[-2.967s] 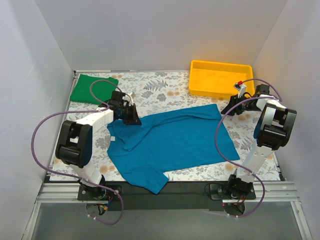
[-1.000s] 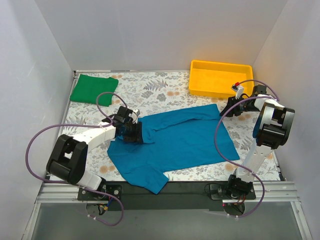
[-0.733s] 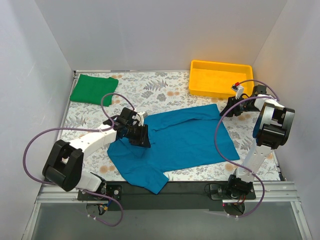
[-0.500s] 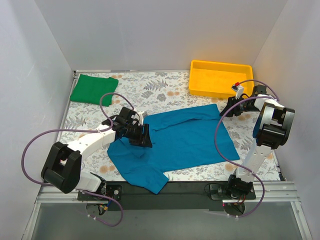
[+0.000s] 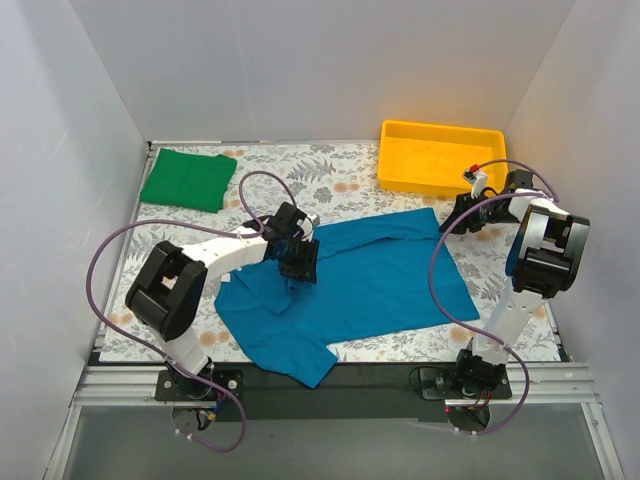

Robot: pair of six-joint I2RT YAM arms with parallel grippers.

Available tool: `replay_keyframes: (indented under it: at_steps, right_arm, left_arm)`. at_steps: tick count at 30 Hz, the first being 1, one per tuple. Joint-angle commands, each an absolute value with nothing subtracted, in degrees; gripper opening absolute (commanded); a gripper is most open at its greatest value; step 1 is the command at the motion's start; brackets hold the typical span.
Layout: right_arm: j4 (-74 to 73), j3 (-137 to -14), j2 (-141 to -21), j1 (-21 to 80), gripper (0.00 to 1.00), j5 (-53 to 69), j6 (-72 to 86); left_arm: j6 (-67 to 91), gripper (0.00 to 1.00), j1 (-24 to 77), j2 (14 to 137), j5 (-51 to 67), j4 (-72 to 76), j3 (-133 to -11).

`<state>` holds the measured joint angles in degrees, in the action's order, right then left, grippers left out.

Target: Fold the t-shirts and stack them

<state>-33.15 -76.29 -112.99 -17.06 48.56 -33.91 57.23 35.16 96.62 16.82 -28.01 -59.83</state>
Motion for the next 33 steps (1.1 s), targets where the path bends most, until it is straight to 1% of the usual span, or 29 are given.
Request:
replay_keyframes:
  at_steps: [1, 7, 11, 17, 18, 20, 23, 27, 28, 29, 30, 33]
  right_arm:
    - [-34.2, -78.2, -113.6, -17.1, 0.52, 49.7, -34.5]
    - [-34.3, -78.2, -113.9, -17.1, 0.52, 49.6, -34.6]
    - [-34.4, -78.3, -113.7, -17.1, 0.52, 49.7, -34.6]
    - [-34.4, -78.3, -113.8, -17.1, 0.52, 49.8, -34.7]
    - [-34.5, -78.3, -113.8, -17.1, 0.52, 49.8, -34.7]
    - [-34.4, -78.3, -113.8, -17.1, 0.52, 49.8, -34.7]
    - [-34.4, -78.3, -113.7, -17.1, 0.52, 49.9, -34.7]
    - [-34.4, -78.4, -113.7, -17.1, 0.52, 50.0, -34.7]
    - [-34.4, -78.4, -113.7, -17.1, 0.52, 50.0, -34.7]
    - [-34.4, -78.4, -113.7, -17.1, 0.52, 50.0, -34.7]
    - [-34.4, -78.4, -113.6, -17.1, 0.52, 49.9, -34.7]
    - [-34.5, -78.4, -113.7, -17.1, 0.52, 49.9, -34.7]
  left_arm:
    - [57.5, 0.38, 36.9, 96.5, 9.6, -29.4, -62.3]
    - [58.4, 0.36, 38.9, 98.5, 5.5, -29.6, -63.3]
    - [58.7, 0.30, 40.2, 100.3, 3.5, -29.9, -64.4]
    - [58.9, 0.28, 41.6, 101.6, 0.5, -31.5, -66.2]
    - [58.8, 0.28, 41.7, 101.8, -2.0, -31.9, -66.4]
    - [58.9, 0.28, 42.1, 101.9, -2.9, -32.3, -66.8]
    - [59.0, 0.22, 42.6, 102.3, -4.3, -32.7, -67.4]
    - [59.1, 0.13, 43.2, 102.8, -4.8, -33.1, -68.0]
    - [59.1, 0.05, 43.3, 102.9, -4.7, -33.1, -67.9]
    - [59.1, 0.02, 43.3, 103.0, -4.7, -33.3, -68.1]
    - [59.2, 0.00, 43.4, 102.9, -4.5, -33.3, -68.1]
    - [59.1, 0.00, 43.5, 102.8, -4.0, -33.3, -68.2]
